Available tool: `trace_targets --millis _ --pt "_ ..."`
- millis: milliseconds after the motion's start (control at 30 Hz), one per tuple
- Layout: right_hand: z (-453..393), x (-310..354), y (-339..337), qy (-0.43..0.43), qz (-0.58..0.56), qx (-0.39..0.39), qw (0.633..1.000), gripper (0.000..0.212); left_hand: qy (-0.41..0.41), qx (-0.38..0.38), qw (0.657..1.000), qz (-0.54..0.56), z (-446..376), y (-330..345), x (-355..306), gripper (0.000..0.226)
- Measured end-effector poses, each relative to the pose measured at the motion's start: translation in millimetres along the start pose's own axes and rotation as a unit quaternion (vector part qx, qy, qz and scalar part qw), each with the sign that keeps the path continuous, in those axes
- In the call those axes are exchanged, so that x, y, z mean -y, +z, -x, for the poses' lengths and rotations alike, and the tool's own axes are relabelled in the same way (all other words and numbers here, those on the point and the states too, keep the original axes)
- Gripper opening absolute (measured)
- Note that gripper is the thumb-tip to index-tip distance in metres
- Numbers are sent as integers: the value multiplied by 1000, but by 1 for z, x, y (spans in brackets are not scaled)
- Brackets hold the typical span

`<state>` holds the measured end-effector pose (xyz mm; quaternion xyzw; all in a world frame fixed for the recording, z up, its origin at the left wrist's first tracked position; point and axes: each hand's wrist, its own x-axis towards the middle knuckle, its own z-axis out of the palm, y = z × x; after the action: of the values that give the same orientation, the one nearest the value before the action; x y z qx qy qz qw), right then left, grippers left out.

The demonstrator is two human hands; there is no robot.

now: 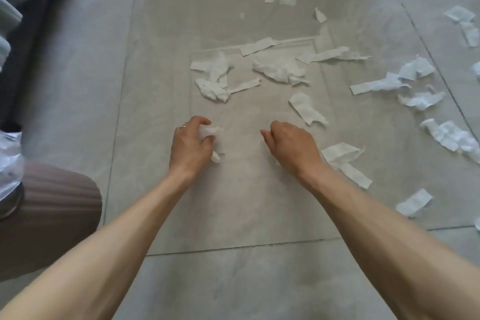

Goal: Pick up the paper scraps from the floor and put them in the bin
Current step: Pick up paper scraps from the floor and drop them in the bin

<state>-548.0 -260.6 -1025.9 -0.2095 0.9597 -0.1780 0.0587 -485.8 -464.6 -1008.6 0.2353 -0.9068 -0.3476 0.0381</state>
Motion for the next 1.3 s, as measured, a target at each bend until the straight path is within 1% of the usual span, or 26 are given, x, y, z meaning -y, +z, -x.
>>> trace_targets --millis 100,167,233,300,333,400,433,500,533,567,700,767,867,1000,1133,1200,1300 --pt "-28 9 -10 -19 -27 -20 999 31 15 31 999 -26 -38 -2 -9 42" --pt "-45 13 -14 -13 -32 -29 999 28 38 60 996 -61 -61 -1 -17 60" --pt "-56 13 -15 9 -35 -39 999 28 24 104 990 -93 -81 0 -25 79" --pt "-60 7 -14 52 -27 -51 997 35 9 150 981 -119 -97 4 -30 85" --pt "-61 1 -13 82 -10 -53 995 42 3 166 979 -118 -104 7 -32 82" --pt "-56 -12 -7 142 23 -36 989 52 -2 167 982 -92 -111 13 -31 64" --pt "-52 -16 -3 162 28 -26 986 50 8 151 985 -83 -111 15 -30 50" --pt "-45 -19 4 179 15 -18 984 38 32 122 989 -75 -108 18 -30 22" --pt "-42 -17 8 170 8 -18 985 33 36 116 991 -60 -105 18 -30 13" --pt "-40 -14 13 153 4 -14 988 30 37 111 992 -43 -102 18 -30 11" --pt "-37 6 20 76 -21 -4 997 29 41 83 995 -32 -91 13 -27 11" --pt "-36 20 19 34 -43 -6 998 33 20 58 998 -21 -81 10 -18 13" --pt "-37 40 18 -6 -55 7 998 43 -30 36 998 46 -59 1 -2 17" --pt "-39 59 18 -17 -7 48 999 58 -82 -14 988 127 -32 -16 22 21" --pt "-36 84 29 -84 83 97 988 72 -131 -31 977 164 -20 -23 43 18" --pt "-31 93 39 -110 109 110 982 68 -147 -32 972 179 -14 -24 48 17" --pt "-26 92 48 -142 85 101 981 43 -160 -31 968 191 -8 -25 50 18"
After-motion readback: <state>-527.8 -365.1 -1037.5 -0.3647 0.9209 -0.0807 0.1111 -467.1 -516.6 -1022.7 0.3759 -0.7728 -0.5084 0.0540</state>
